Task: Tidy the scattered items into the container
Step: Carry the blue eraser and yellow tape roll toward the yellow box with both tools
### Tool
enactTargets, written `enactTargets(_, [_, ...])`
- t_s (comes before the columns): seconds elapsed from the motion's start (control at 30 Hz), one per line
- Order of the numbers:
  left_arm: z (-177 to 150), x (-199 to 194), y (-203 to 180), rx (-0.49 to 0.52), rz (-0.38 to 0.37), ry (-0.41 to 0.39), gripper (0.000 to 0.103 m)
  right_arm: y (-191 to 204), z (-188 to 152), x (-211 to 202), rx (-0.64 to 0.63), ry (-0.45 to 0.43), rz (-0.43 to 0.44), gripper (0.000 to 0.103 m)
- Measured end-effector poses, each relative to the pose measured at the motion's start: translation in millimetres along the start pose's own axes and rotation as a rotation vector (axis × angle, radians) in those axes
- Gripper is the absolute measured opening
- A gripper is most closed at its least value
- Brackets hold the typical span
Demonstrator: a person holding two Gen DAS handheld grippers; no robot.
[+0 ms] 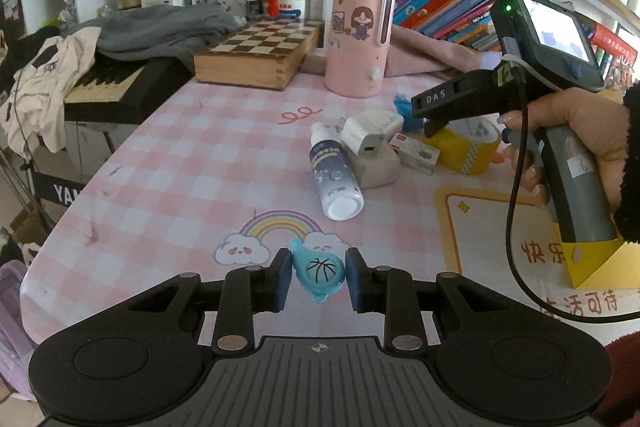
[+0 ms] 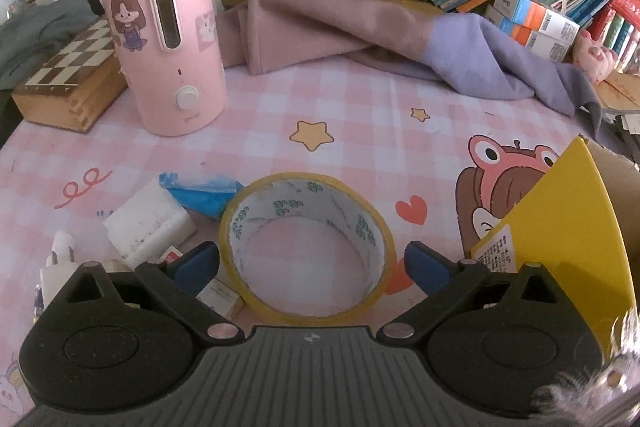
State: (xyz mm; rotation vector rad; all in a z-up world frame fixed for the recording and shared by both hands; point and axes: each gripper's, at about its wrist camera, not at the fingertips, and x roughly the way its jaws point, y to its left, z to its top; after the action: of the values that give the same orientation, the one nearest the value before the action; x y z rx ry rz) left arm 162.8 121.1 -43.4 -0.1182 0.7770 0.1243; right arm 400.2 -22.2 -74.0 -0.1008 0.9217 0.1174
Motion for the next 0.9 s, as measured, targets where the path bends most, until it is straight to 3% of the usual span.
enactTargets(0.07, [1.1,-0.8,0.0,0.003,-0.002,-0.007,0.027,0.4,-0.1,-0.4,-0.009,0.000,0.008,0.087])
enactTargets(0.27, [4.9,-7.9,-0.2,0.016,-0.012,-0.028,0.027,-0.9,-3.0,-17.2,-0.016,-0.028,0.000,0.086])
enactTargets(0.9, [22.7,-49.8,-10.0,0.057,-0.065,-0.148,0.027,-13.1,-37.5,-153.0,-0.123,-0.233,0.176,0.087])
